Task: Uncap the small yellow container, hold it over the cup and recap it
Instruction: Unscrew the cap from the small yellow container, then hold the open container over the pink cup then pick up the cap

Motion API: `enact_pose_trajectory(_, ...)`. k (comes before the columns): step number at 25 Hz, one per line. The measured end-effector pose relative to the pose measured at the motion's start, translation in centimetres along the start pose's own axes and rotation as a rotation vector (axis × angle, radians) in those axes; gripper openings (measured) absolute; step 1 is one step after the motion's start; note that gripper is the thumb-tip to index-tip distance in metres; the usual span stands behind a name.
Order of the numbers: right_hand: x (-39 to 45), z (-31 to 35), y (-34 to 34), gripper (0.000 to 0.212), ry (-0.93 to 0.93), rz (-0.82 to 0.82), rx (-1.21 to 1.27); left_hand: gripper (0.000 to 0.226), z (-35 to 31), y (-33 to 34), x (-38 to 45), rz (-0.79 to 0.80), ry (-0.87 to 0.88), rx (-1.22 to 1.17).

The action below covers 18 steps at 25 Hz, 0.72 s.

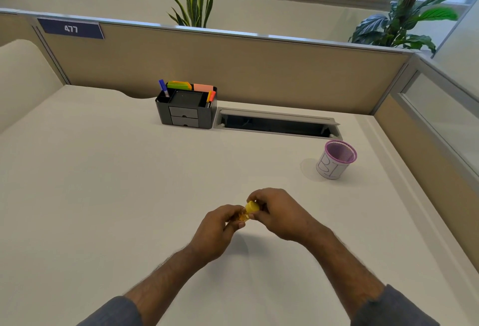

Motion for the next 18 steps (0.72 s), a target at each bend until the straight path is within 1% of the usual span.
enact_pose_trajectory(3, 0.0, -0.8, -1.4, 0.021, 0.018, -0.091, 0.134, 0.024, 0.9, 0.0, -0.2, -0.01, -0.05, -0.013)
enact_pose_trajectory(5, -0.1, -2.3, -1.5, 0.024, 0.065, -0.133, 0.278, 0.025, 1.4, 0.0, -0.3, -0.016, -0.085, -0.033)
enact_pose_trajectory(7, -0.3, -4.0, -0.9, 0.027, 0.112, -0.172, 0.344, 0.026, 1.6, 0.1, -0.4, -0.027, -0.113, -0.06)
enact_pose_trajectory(10, -0.9, -6.9, 1.2, 0.031, 0.163, -0.237, 0.284, 0.026, 1.8, -0.1, -0.6, -0.053, -0.139, -0.07)
enact_pose_trajectory(13, -1.7, -9.2, 3.0, 0.027, 0.2, -0.335, 0.193, 0.025, 2.2, -0.5, -0.7, -0.076, -0.162, -0.07)
enact_pose_trajectory(16, -1.9, -10.1, 3.8, 0.028, 0.226, -0.405, 0.149, 0.024, 2.5, -0.4, -0.7, -0.084, -0.19, -0.091)
enact_pose_trajectory(18, -1.7, -10.1, 4.2, 0.029, 0.218, -0.421, 0.145, 0.025, 2.7, -0.3, -0.6, -0.083, -0.21, -0.105)
Point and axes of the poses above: each hand's wrist, its own x-axis towards the middle knuckle, its own y-axis out of the palm, z = x × y, the point moved 6 cm from there along x, towards the middle knuckle, and after that the axes turned 12 degrees about x, right-handed, at the moved point
